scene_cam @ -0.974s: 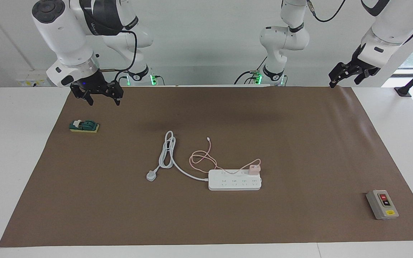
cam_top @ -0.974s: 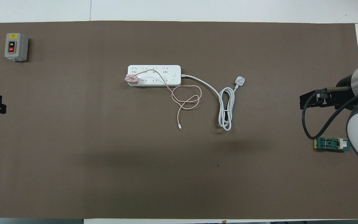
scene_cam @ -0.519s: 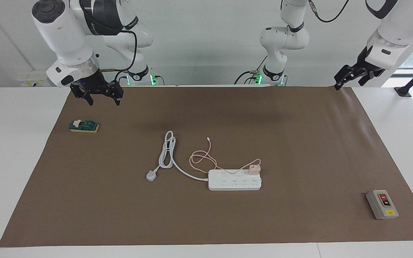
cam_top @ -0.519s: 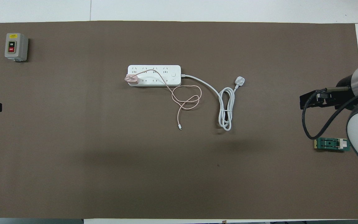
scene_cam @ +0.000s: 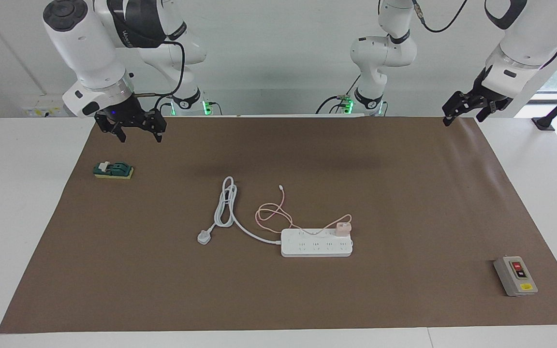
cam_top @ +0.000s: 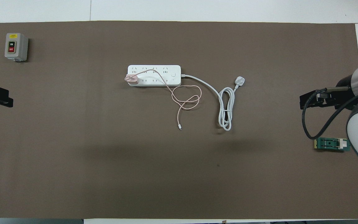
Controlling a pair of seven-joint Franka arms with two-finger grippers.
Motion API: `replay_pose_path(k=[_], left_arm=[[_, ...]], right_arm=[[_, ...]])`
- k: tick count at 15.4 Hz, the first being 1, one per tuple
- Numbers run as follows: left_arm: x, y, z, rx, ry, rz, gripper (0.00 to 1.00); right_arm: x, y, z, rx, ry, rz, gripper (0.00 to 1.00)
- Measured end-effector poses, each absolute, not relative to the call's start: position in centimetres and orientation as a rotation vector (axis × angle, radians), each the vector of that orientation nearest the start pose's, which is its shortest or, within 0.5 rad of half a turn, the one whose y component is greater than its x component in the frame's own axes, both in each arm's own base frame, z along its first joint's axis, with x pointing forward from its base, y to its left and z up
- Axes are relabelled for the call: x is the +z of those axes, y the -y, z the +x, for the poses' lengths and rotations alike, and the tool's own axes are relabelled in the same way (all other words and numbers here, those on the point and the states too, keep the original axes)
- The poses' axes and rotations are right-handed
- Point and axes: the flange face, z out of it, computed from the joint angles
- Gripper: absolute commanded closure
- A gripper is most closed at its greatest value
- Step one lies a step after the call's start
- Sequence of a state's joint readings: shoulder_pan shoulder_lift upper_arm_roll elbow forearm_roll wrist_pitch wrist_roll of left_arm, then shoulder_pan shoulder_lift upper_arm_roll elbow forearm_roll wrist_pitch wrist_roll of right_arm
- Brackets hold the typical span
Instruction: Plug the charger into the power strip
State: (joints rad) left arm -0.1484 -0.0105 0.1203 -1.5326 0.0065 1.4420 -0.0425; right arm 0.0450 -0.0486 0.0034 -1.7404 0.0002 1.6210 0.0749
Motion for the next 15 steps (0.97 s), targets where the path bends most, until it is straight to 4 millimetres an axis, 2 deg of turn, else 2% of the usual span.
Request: replay_pose_path(k=[4, 15], left_arm=[[62.57, 2.26, 54.13, 0.114, -0.008, -3.135, 0.0], [62.51, 1.93, 54.15, 0.116, 0.004, -3.156, 0.0]], right_arm=[[57.52, -2.61, 53.78, 0.111, -0.042, -3.144, 0.0], [57.52, -2.61, 53.78, 0.111, -0.042, -3.144, 0.0]])
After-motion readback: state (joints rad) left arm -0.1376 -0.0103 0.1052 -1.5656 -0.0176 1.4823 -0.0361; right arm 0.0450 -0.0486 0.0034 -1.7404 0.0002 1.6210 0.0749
